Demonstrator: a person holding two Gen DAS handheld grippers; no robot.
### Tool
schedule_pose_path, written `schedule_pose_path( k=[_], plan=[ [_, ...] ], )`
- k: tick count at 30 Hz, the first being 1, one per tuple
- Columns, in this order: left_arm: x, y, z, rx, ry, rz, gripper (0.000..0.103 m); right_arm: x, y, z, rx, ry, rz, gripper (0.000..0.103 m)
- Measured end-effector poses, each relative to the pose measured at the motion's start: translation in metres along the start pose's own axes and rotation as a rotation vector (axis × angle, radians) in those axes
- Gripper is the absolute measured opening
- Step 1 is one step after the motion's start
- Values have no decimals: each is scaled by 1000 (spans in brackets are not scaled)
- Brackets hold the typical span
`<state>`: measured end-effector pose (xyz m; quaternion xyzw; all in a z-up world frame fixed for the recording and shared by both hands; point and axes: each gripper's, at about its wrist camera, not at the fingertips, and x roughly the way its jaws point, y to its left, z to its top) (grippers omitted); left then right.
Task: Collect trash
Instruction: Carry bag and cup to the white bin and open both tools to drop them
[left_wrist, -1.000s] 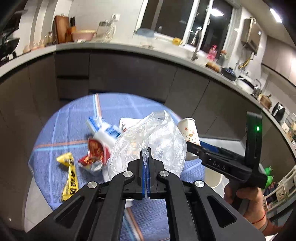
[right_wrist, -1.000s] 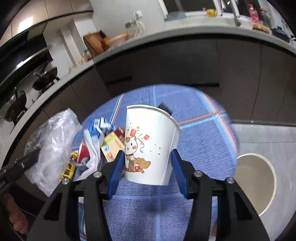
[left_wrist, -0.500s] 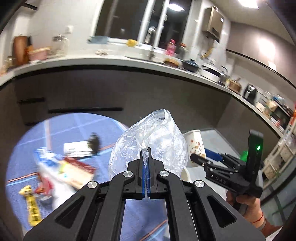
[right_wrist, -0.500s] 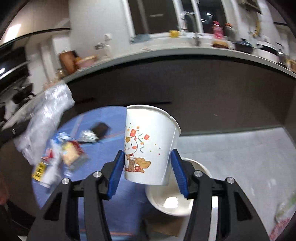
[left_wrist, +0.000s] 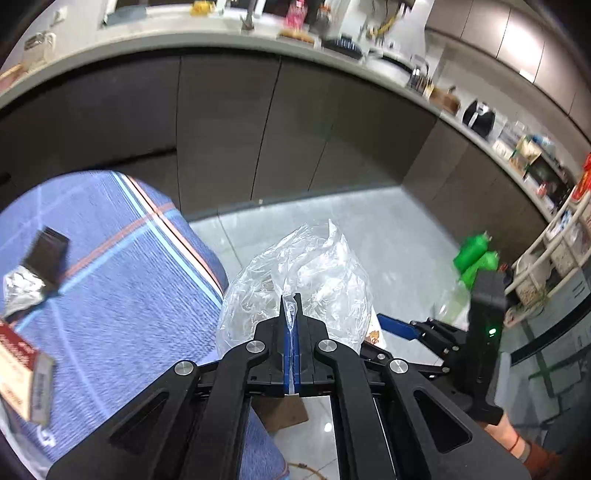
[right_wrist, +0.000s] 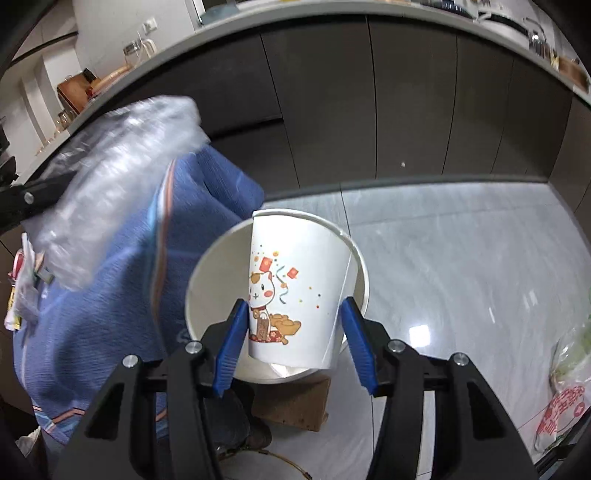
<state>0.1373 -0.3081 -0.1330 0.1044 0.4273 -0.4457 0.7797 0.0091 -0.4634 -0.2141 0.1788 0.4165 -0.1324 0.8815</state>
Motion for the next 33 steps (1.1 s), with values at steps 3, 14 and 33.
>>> schedule_pose_path(
  k=[3, 14, 33],
  plan=[
    [28, 6, -7, 22, 46, 29, 1, 20, 0, -2, 0, 32, 4, 53],
    [82, 4, -11, 66, 120, 69, 1, 43, 11, -1, -76, 68, 12, 55],
    [19, 7, -11, 31, -96, 164, 94, 15, 19, 4, -173, -20, -4, 100]
  ],
)
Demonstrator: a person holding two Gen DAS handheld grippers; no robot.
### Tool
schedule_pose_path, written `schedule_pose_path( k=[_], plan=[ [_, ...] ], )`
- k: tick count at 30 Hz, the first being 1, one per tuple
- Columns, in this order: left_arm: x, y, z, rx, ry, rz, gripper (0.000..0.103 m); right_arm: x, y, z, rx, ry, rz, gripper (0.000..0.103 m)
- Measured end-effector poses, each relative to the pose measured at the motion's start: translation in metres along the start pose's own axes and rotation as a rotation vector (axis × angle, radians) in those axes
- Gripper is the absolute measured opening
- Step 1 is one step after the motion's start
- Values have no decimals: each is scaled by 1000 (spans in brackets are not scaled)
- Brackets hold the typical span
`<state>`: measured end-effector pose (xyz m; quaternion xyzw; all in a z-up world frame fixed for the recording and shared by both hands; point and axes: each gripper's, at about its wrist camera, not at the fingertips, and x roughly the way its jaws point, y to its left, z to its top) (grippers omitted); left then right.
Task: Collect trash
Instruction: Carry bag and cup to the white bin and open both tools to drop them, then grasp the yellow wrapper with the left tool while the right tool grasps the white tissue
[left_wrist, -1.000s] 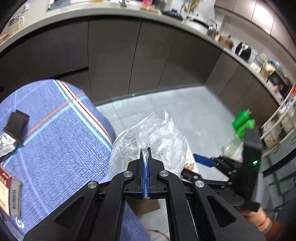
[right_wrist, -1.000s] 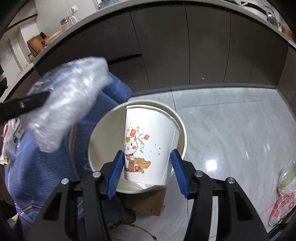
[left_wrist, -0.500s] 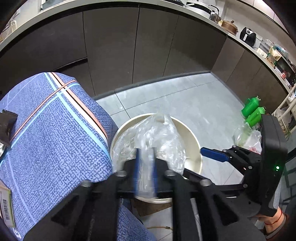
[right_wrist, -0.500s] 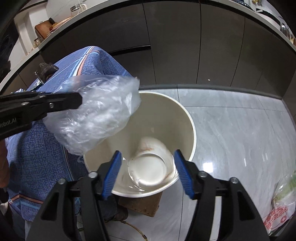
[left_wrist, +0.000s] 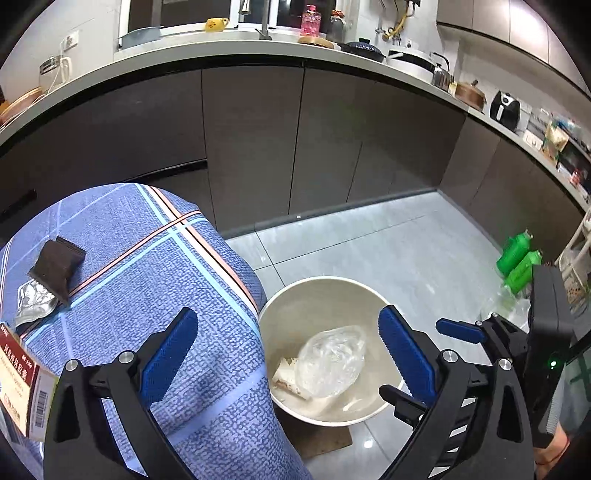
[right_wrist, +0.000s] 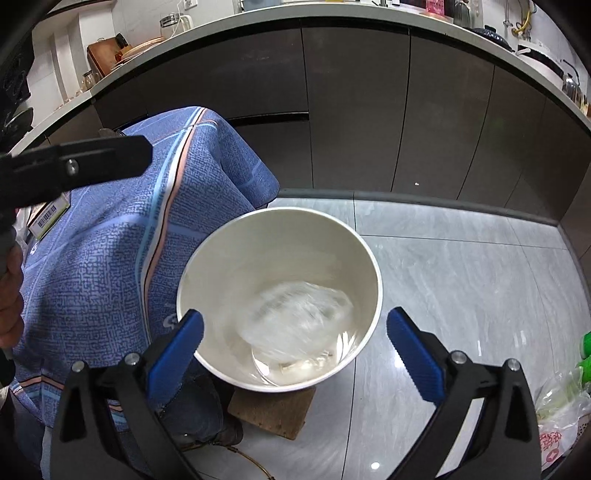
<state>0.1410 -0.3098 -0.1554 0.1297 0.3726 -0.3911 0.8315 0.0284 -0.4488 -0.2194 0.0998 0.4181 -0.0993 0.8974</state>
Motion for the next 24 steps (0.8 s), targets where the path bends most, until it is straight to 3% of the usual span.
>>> schedule_pose_path(
  k=[6, 12, 19, 24],
  plan=[
    [-23, 7, 5, -62, -19, 0, 95, -21, 8, 4, -28, -29, -15, 100],
    [-75, 28, 0, -137, -65, 15, 95, -58, 29, 22, -44, -104, 37, 100],
    [-154, 69, -31, -267, -136, 102, 95, -99, 79, 46, -130, -208, 100, 100],
    [-207, 115, -69, -401, -172, 214, 95, -111, 123, 54, -179, -262, 188, 100]
  ],
)
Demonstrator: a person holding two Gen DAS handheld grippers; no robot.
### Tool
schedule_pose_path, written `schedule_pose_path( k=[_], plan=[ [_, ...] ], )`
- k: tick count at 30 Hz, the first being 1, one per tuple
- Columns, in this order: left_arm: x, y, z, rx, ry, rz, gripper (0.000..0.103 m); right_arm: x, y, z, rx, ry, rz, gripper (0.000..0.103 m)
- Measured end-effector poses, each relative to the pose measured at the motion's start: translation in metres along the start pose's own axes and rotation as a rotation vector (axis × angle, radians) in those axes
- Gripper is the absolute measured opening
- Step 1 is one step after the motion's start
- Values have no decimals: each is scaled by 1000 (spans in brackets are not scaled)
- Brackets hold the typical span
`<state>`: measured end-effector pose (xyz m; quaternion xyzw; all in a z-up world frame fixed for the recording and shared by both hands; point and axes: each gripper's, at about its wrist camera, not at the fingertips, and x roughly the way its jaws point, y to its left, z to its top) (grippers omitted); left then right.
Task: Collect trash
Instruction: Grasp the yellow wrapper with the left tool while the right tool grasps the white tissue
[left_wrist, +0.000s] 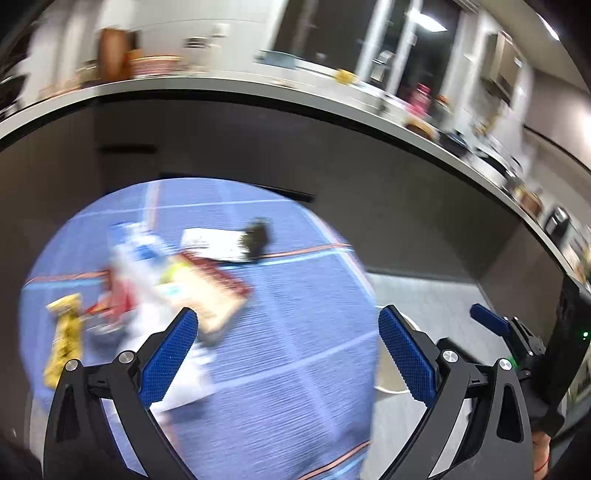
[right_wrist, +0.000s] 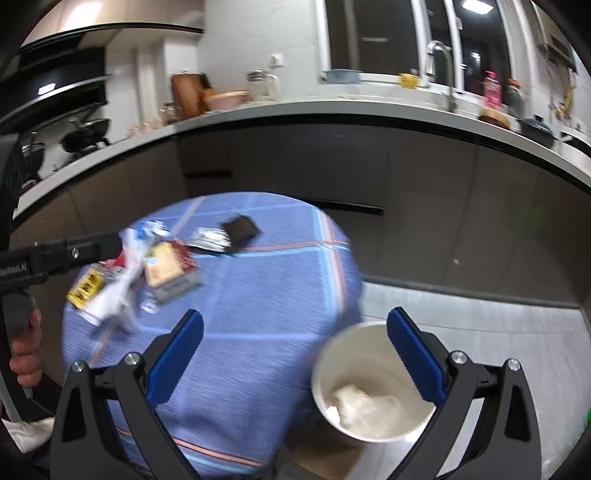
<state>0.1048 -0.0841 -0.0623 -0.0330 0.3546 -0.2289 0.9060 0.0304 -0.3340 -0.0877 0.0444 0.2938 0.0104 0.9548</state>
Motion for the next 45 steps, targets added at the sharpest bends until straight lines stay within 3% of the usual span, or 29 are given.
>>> schedule_pose_path(
  k=[7, 11, 16, 20, 22, 24, 29, 31, 35, 37, 38, 39, 45],
  plan=[
    [-47, 74, -20, -36, -32, 189, 95, 24, 66, 15, -61, 60, 147, 100],
    [-60, 106, -34, -61, -24, 254, 95, 43, 105, 21, -103, 100, 221, 100],
    [-63, 139, -43, -95, -7, 257, 95, 67, 144, 23, -129, 163, 311, 100],
    [-57, 157, -42, -108, 7, 222, 92, 86, 173, 29, -165, 182, 306, 100],
    [-49, 166, -39, -113, 24, 196, 76, 97, 180, 31, -156, 201, 308, 98],
    [-40, 175, -36, -118, 47, 177, 70, 109, 186, 32, -155, 229, 312, 89],
    [-19, 190, -33, -139, 81, 133, 66, 130, 199, 30, -181, 274, 309, 77],
    [-9, 193, -33, -136, 109, 117, 58, 135, 201, 30, -186, 282, 305, 73],
    [7, 196, -34, -137, 158, 103, 52, 144, 201, 29, -180, 300, 298, 56],
    [12, 198, -35, -148, 173, 94, 41, 148, 200, 28, -181, 313, 301, 48],
    [14, 198, -36, -150, 182, 91, 32, 150, 200, 27, -179, 322, 305, 30],
    [17, 198, -36, -150, 198, 88, 7, 151, 199, 28, -178, 326, 310, 3],
    [-3, 190, -30, -135, 142, 100, 4, 122, 187, 45, -150, 231, 317, 4]
  ],
)
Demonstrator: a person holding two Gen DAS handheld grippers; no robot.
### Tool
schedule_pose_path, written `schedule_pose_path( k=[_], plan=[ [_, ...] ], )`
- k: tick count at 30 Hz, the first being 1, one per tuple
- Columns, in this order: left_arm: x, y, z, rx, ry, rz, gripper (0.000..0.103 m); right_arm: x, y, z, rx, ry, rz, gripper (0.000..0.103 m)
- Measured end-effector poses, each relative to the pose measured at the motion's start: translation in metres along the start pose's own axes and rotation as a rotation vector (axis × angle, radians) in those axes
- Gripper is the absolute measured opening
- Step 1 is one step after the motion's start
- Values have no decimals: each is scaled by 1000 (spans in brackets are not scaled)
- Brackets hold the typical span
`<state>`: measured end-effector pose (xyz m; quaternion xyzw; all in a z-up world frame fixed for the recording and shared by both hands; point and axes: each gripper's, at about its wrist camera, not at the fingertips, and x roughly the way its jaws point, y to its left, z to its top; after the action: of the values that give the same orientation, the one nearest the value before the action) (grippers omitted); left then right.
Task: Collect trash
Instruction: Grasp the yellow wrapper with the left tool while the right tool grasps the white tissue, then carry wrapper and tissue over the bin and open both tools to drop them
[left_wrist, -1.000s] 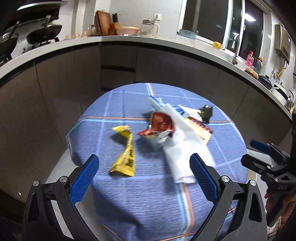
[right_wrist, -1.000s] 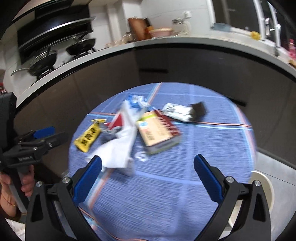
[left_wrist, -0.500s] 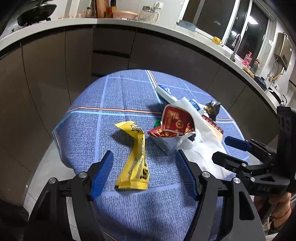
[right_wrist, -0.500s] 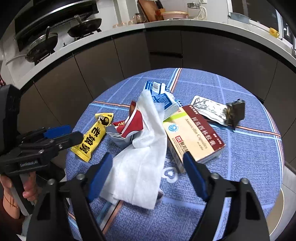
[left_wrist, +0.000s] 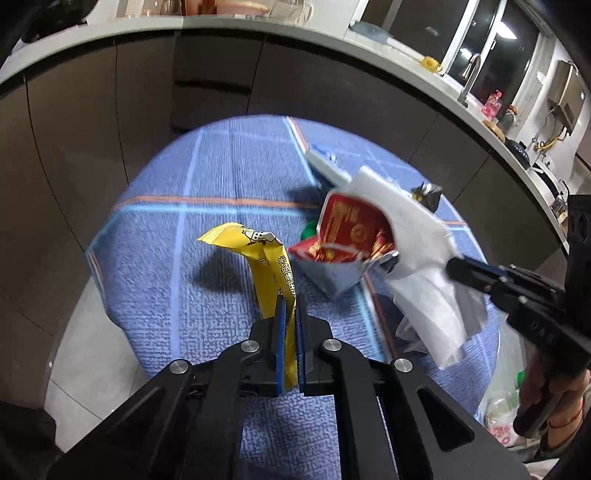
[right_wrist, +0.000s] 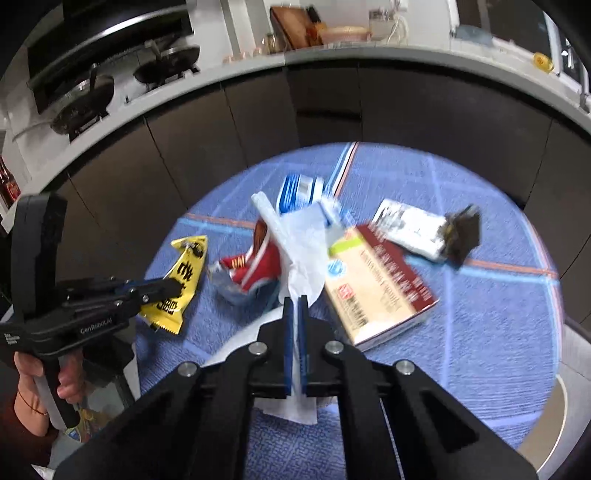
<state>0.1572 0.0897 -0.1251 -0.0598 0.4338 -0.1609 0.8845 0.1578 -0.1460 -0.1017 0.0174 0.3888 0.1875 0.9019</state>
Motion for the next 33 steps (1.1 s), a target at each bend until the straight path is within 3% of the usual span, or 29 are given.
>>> schedule_pose_path(
  k=[16, 33],
  plan=[
    [-64, -49, 14, 86, -132, -59, 4, -99, -31, 19, 101, -230, -22, 4],
    [-57, -152, 31, 248, -139, -272, 4, -180, -94, -18, 201, -345, -171, 4]
  ],
)
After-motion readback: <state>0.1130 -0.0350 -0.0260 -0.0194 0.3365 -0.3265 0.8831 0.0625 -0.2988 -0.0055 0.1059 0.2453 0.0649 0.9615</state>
